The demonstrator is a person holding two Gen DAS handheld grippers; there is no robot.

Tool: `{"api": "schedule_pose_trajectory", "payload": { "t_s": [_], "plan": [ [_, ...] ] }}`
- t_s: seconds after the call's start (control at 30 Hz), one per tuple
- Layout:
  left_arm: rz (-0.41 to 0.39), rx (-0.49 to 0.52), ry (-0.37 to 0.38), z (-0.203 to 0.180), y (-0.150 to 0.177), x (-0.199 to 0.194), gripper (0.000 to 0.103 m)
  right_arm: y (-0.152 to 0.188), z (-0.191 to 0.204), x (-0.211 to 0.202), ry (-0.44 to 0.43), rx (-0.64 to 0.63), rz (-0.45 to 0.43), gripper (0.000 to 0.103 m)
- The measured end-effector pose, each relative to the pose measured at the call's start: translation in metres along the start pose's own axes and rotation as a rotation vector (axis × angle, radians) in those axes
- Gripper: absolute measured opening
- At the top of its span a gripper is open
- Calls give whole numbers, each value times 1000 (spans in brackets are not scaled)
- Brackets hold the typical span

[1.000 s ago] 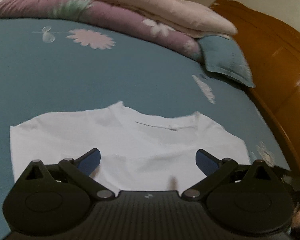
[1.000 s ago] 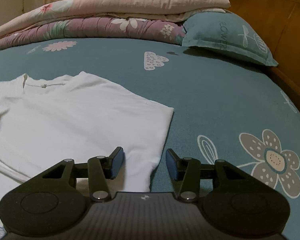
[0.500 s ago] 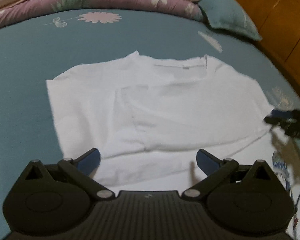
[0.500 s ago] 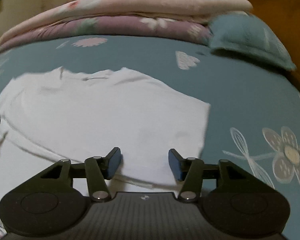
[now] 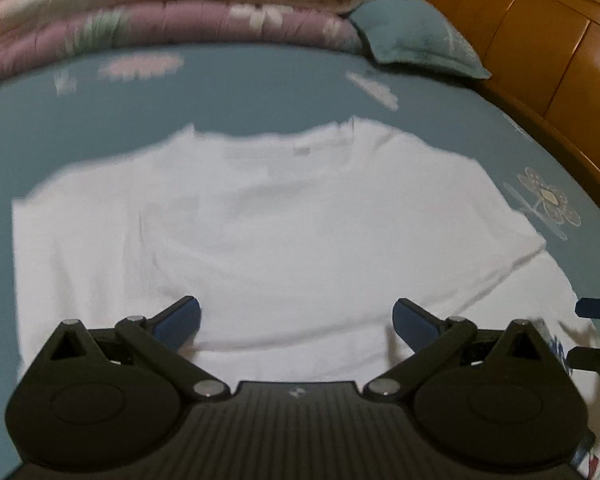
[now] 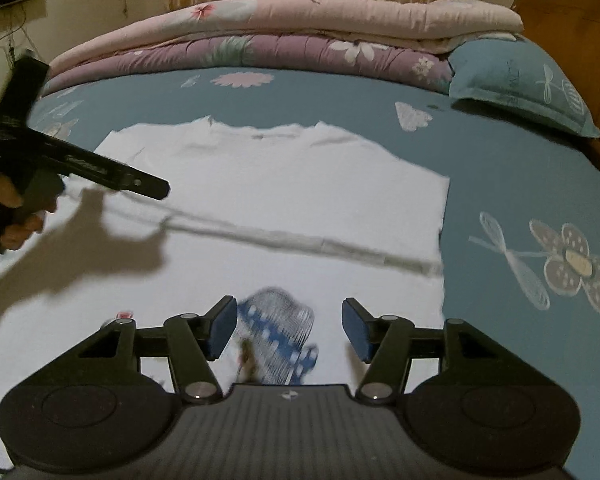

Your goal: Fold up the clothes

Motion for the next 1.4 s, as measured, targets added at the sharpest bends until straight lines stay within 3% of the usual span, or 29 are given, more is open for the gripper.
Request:
{"api": "schedule_pose_trajectory", "payload": {
  "t_s": [0.23,0.5,0.73,0.87,0.97,1.13,1.27,1.4],
  "plan": [
    [54,139,-36,-36,10,-38,102,18,-4,-4,-4,36,35,67],
    [85,195,-27,-88,41,-93,102,32,-1,-42,-69,80,22,68],
    [120,146,-11,-121,114,-124,102,74,-7,-65,-108,135,75,72],
    [143,69,-24,-120,155,-129,102,104,-16,-71,-68,150,128,72],
    [151,-49,-38,-105,179,-137,102,123,-24,-84,-60,164,112,73],
    [108,-99,-48,-103,190,-162,102,139,-34,-100,-54,191,109,76],
    [83,-74,-61,-115,186,-168,102,142,-33,-101,-50,208,119,82],
    [73,-33,-25,-135,185,-158,102,143,-23,-100,-20,181,112,88]
  ]
}}
Point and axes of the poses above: each gripper's, at about its wrist camera, not at the fingertips, and x roughly the way its jaws point, z to its left, y to its underside, the point moved 2 cm from there along x, roughly the way its jaws point, and after that the axes turned 11 degrees about y, right-handed, at the moved point
